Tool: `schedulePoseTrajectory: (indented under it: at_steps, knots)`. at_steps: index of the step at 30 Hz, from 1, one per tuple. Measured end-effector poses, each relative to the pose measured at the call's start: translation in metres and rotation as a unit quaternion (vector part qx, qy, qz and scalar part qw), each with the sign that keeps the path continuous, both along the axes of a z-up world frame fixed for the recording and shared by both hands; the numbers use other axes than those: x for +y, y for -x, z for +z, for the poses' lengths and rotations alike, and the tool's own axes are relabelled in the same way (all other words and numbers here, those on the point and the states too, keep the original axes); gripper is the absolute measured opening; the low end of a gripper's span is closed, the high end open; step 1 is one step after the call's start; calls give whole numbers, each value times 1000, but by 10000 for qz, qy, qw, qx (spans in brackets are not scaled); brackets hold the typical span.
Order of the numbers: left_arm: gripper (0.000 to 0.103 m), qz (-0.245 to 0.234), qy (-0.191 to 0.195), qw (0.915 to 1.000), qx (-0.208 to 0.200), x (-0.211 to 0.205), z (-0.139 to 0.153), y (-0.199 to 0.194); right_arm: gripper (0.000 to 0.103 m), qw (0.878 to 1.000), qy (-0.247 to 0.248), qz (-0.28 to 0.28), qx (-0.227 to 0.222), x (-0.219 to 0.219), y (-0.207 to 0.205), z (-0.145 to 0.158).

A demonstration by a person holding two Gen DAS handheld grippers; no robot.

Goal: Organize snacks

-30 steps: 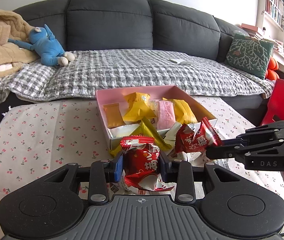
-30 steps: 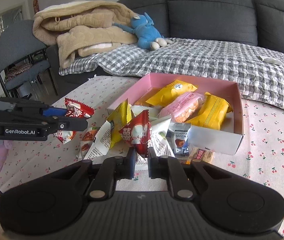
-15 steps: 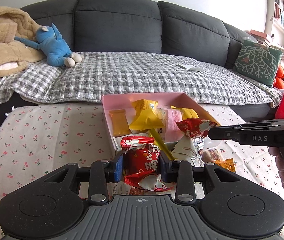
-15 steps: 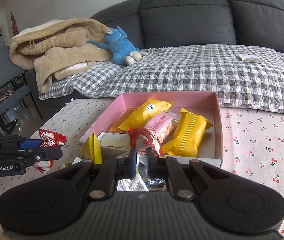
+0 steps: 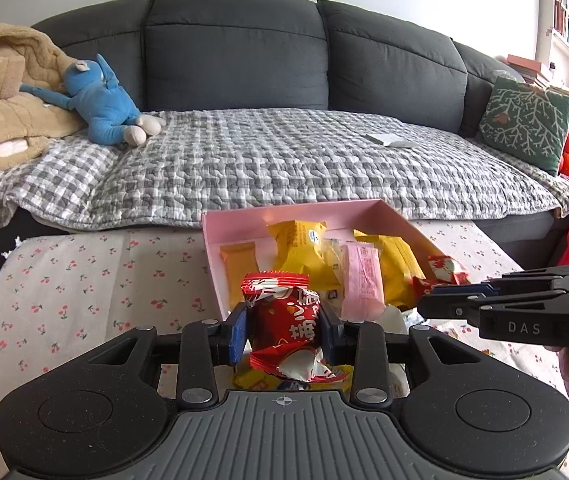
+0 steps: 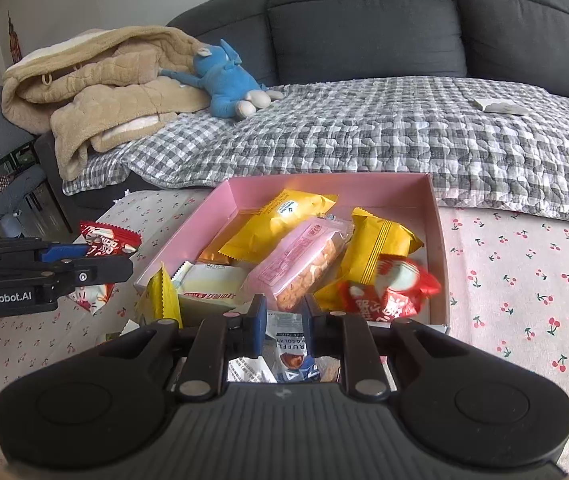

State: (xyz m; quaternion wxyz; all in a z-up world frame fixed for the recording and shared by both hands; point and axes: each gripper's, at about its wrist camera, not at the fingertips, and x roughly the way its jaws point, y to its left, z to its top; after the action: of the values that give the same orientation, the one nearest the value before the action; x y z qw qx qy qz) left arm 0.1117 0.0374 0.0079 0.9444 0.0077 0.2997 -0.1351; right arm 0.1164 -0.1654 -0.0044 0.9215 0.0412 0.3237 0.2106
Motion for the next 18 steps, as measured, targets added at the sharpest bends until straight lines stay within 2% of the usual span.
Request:
schedulePoseTrajectory:
  at_steps: [7,9,10,11,12,15,18]
  knots:
    - [36,82,-74,9999,102,-11,-3,-38,22,9999,-15,-117,2,-8,-5,-1]
    - [38,65,-112,9998,177,-14,-5,-47,27,9999,-20,-160,6,-10,-6,-1]
    - [44,97,-139,9996,213,-15,-7,-52,29,9998,-26,-178,5,-10,-6,-1]
    - [58,144,-179,9995,233,-16,-9,-55,33,9998,-28,-194,6,-11,-6,-1]
    - [64,198,-201,9993,228,-17,-10,-57,37,9998,-24,-202,8,-11,-6,-1]
    - [71,222,-151,9994,226,-15,-11,-56,47,9998,-20,-214,-29,-12,-6,0]
    - [79,227,-206,9993,231,-15,-12,-51,52,9998,-34,-213,-47,-12,-4,1]
